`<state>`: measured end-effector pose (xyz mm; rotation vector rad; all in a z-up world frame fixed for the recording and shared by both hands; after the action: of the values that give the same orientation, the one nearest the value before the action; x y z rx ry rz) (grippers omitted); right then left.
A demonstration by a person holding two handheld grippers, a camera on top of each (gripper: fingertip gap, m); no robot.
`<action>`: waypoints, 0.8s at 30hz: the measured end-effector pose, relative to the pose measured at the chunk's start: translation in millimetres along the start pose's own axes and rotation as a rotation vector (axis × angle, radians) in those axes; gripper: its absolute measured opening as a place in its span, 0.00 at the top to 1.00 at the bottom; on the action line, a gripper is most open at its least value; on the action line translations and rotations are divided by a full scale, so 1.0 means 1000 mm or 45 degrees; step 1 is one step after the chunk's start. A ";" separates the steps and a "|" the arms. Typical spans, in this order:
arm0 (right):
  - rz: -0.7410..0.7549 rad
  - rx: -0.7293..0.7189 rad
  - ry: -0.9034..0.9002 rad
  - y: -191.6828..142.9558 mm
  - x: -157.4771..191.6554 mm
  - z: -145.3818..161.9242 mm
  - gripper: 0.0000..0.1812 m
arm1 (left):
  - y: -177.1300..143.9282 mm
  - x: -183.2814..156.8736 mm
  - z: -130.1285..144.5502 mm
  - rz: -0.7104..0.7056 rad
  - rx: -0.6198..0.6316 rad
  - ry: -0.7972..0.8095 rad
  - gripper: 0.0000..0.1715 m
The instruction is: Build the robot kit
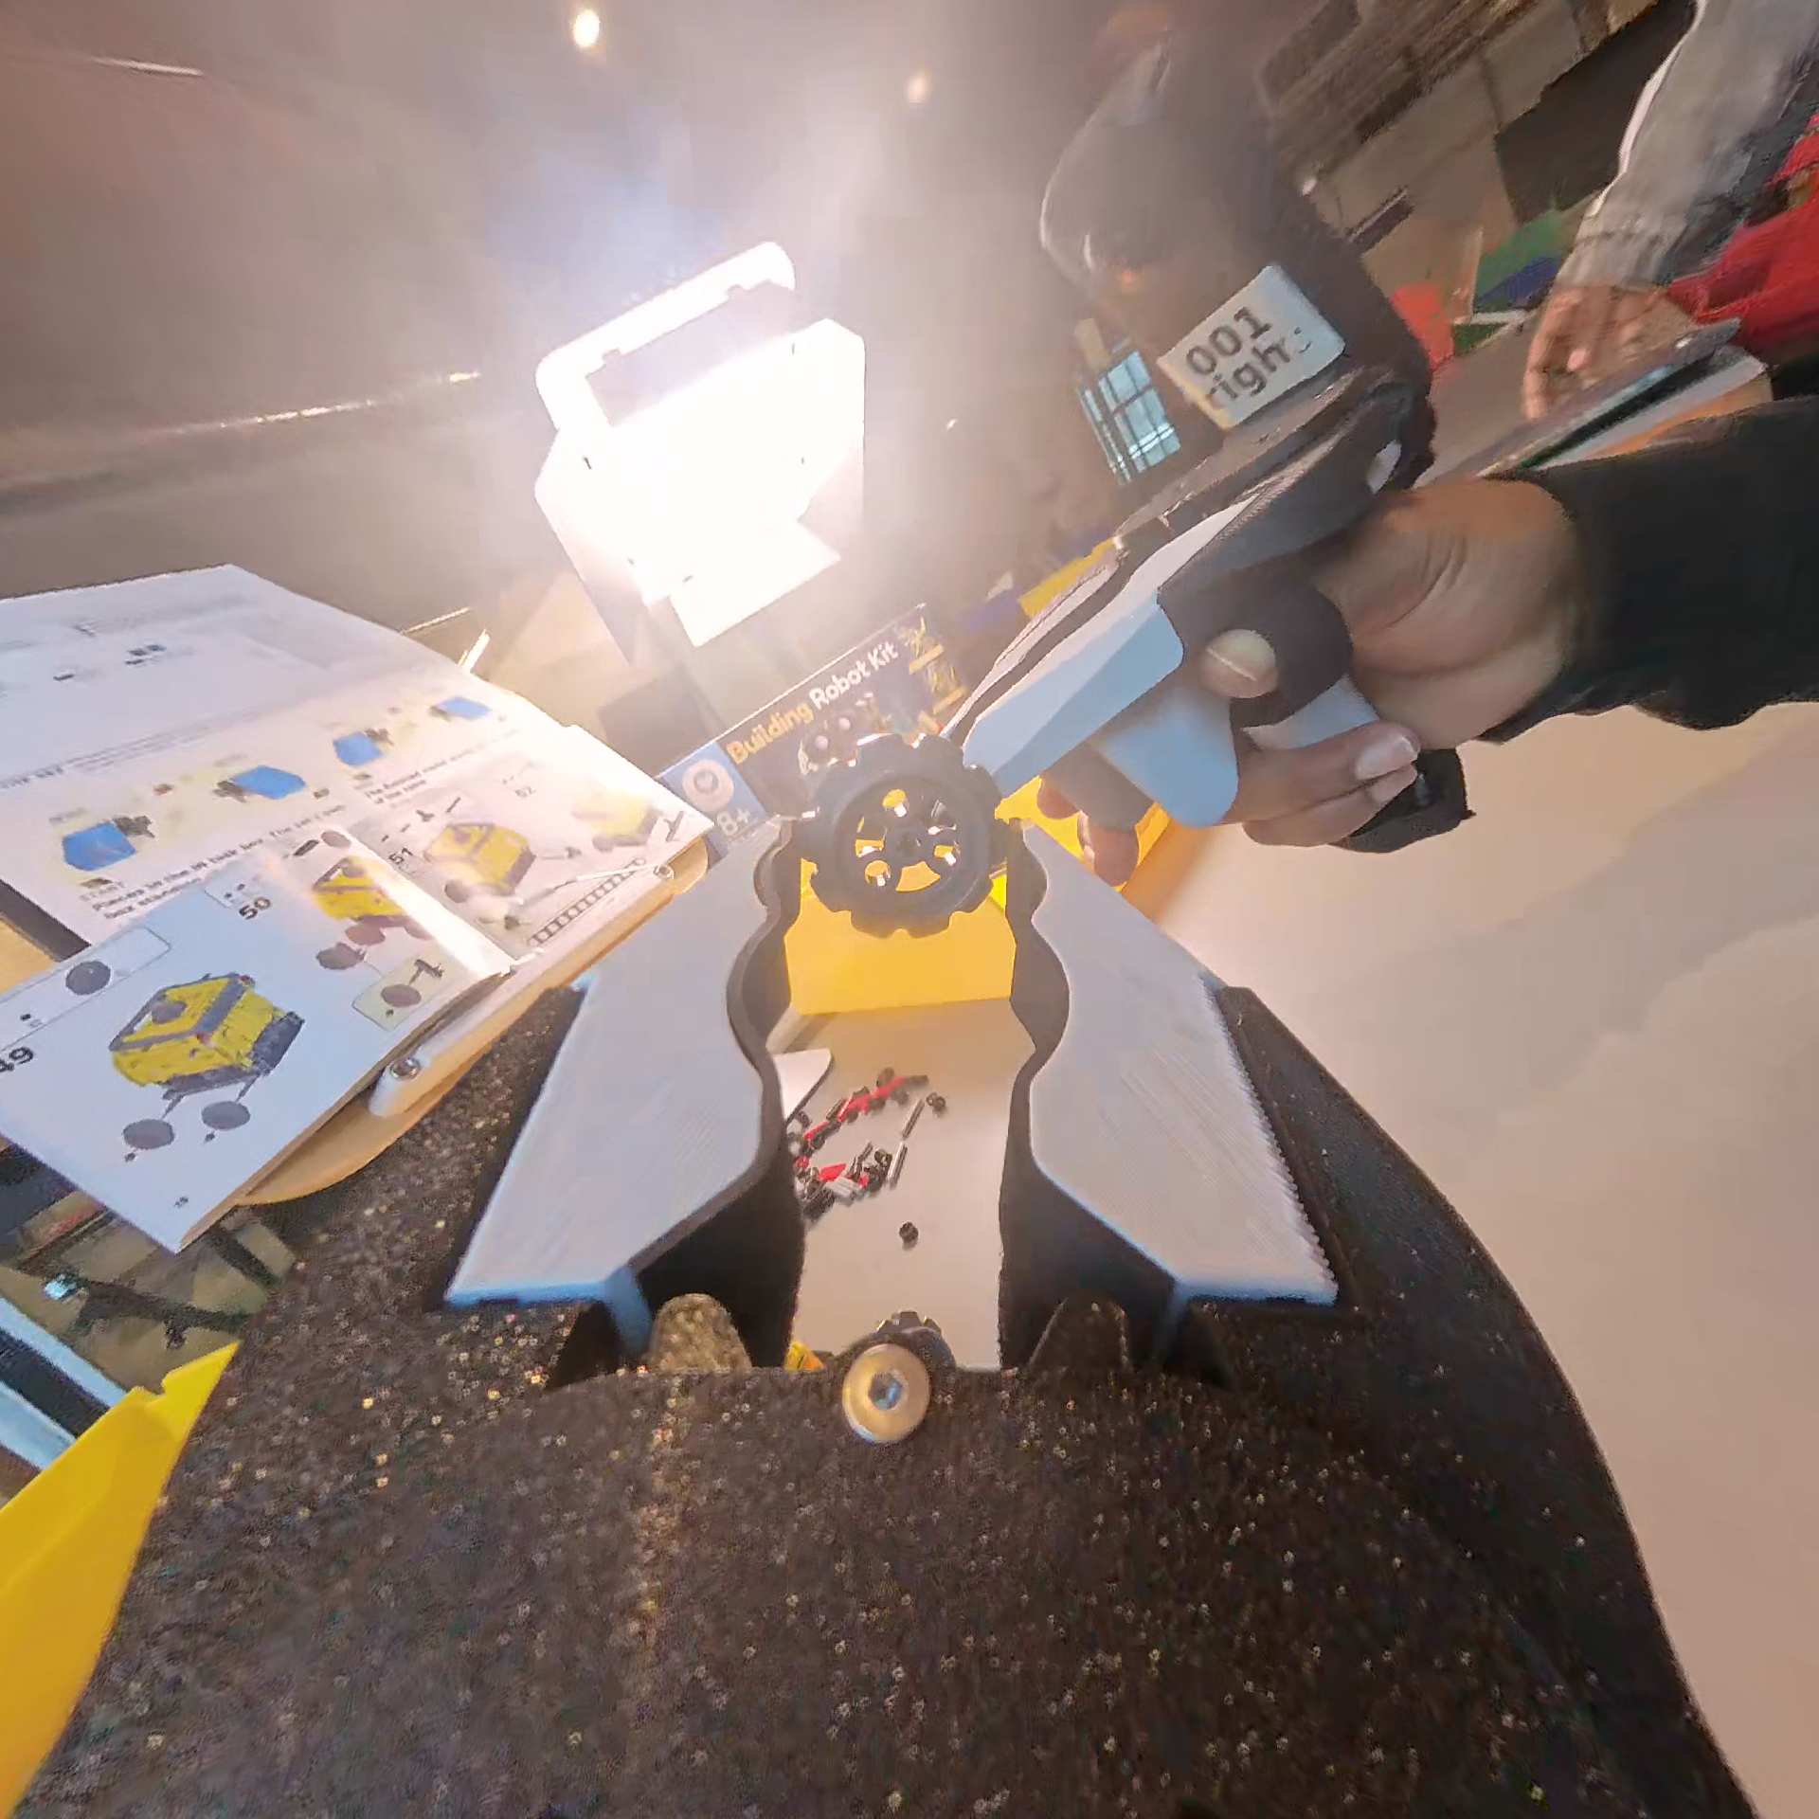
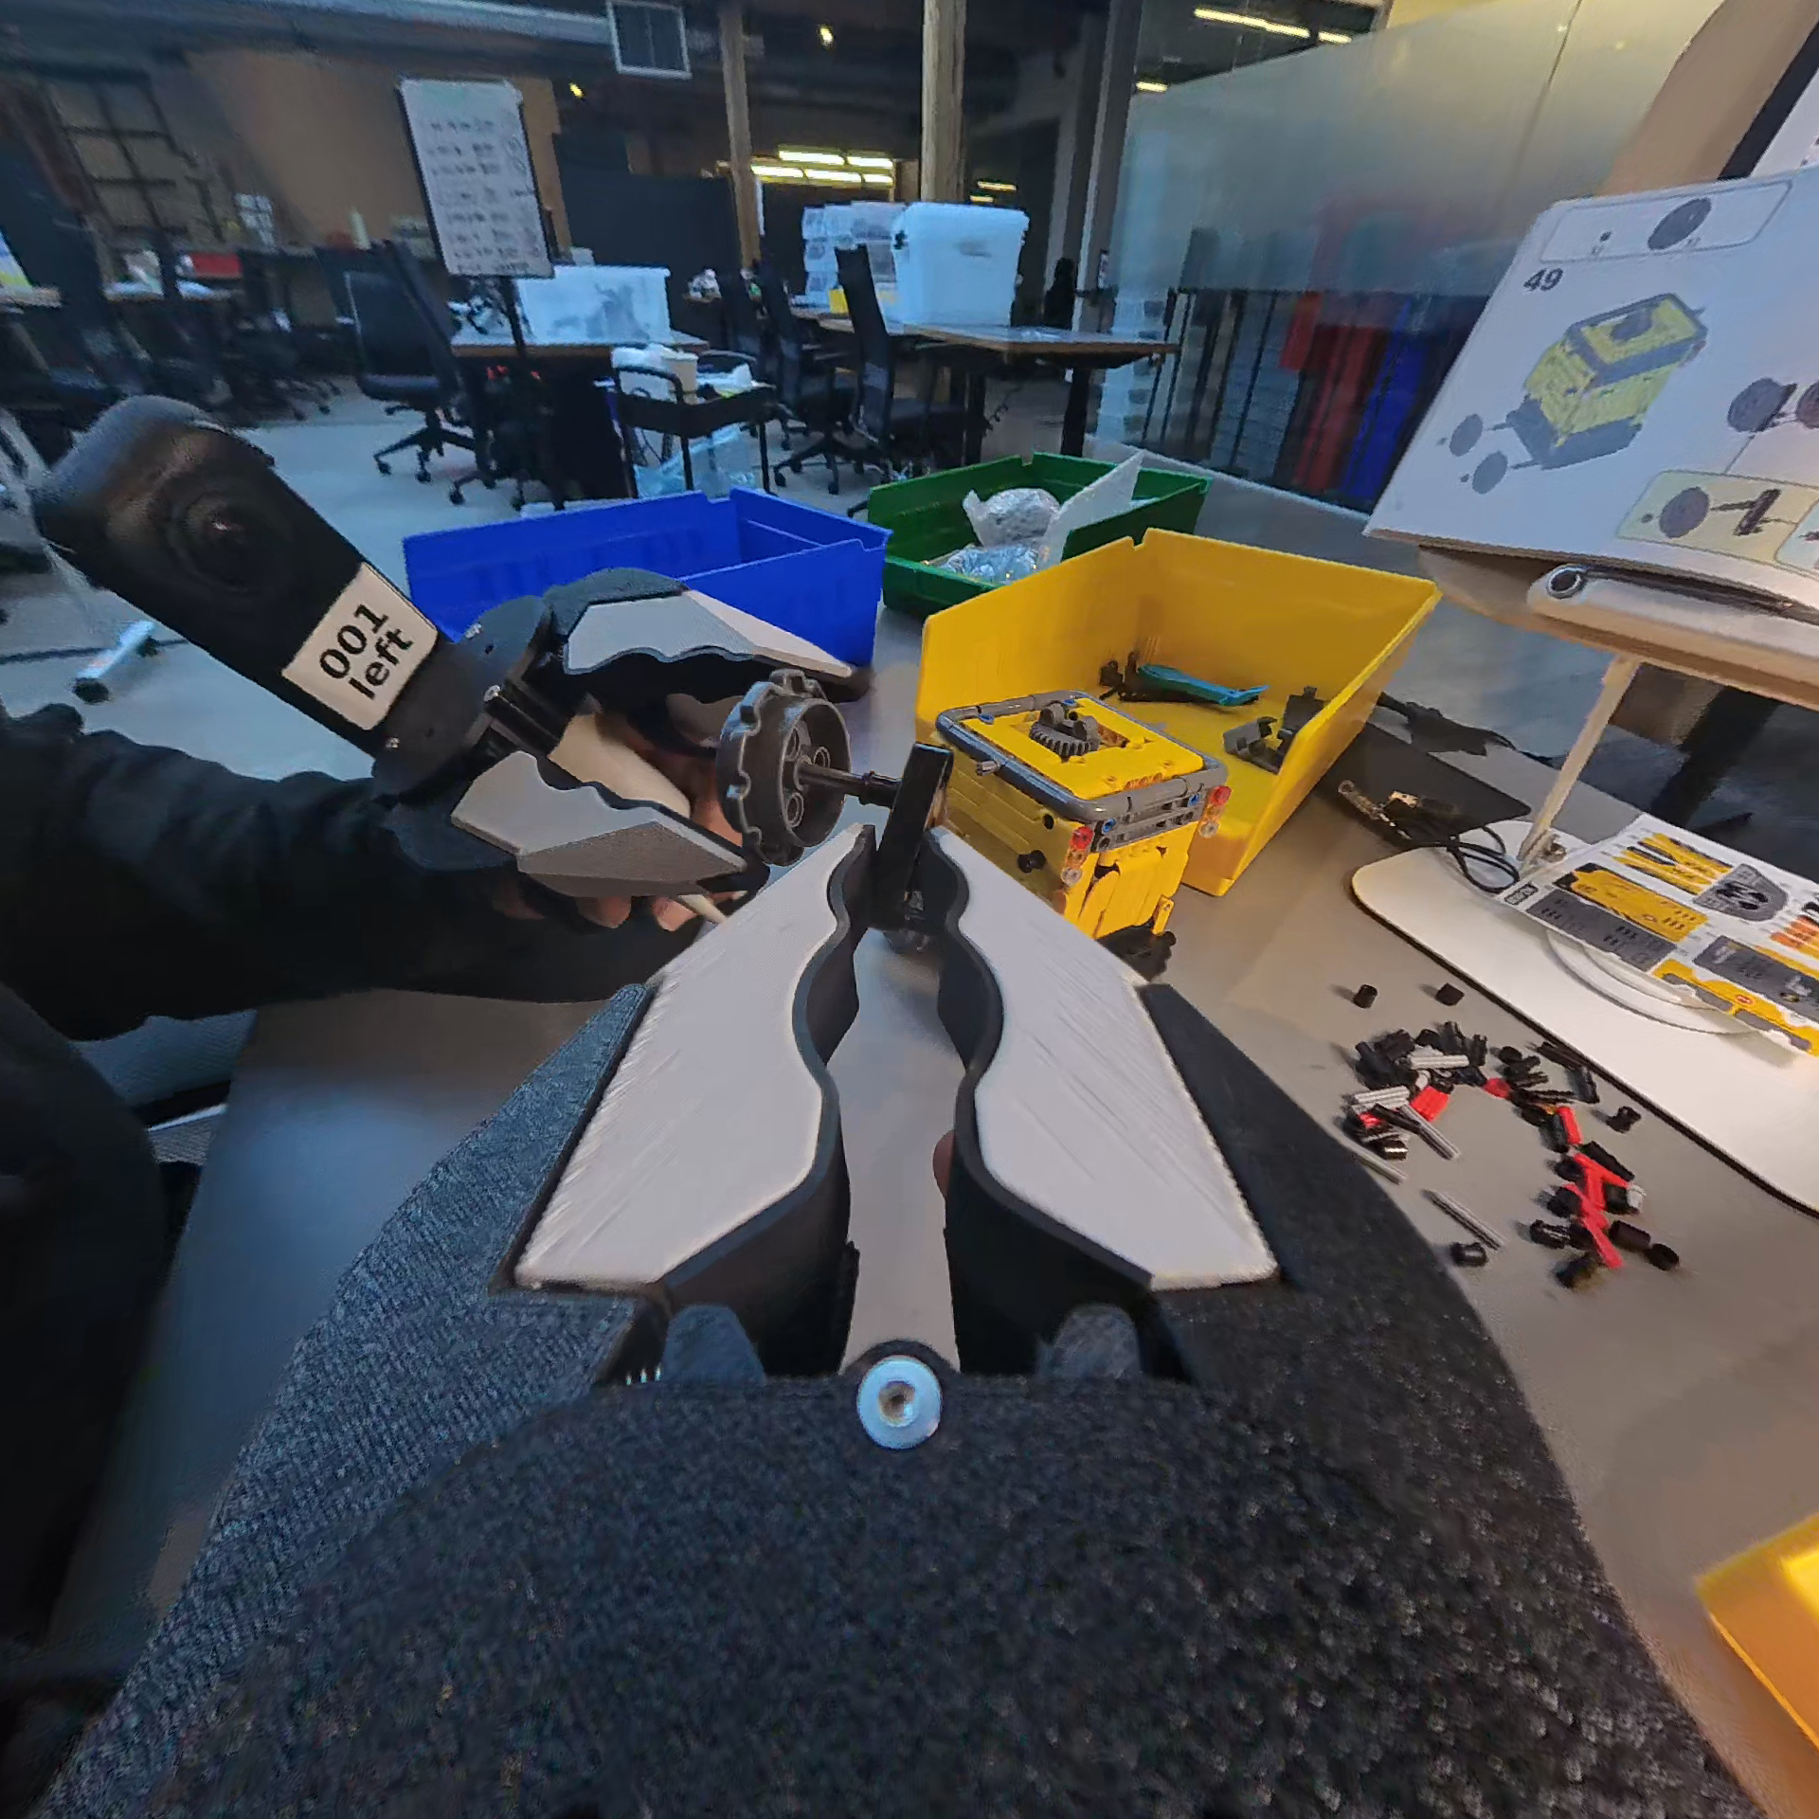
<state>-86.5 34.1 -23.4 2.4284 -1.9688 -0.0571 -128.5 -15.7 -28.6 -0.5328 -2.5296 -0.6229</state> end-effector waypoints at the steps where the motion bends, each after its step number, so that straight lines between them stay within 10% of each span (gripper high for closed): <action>1: -0.017 -0.008 0.011 -0.001 0.001 -0.001 0.95 | 0.000 -0.001 -0.001 0.009 -0.011 0.002 0.77; 24: -0.049 0.235 -0.068 -0.029 0.006 0.026 0.95 | 0.001 -0.035 0.019 0.233 0.144 0.331 0.77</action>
<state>-57.7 34.6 -50.7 2.6029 -2.0347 0.0637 -106.1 -14.2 -61.4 -0.5936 -2.2264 -0.4473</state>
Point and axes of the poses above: each gripper's, where its closed fingertips meet, y out along the fingers, z out of its underside, x = y × z across the jaws, the point moved 3 cm from there along -y, back along the fingers, and after that the axes turned 8 degrees about -x, right-handed, at the moved point
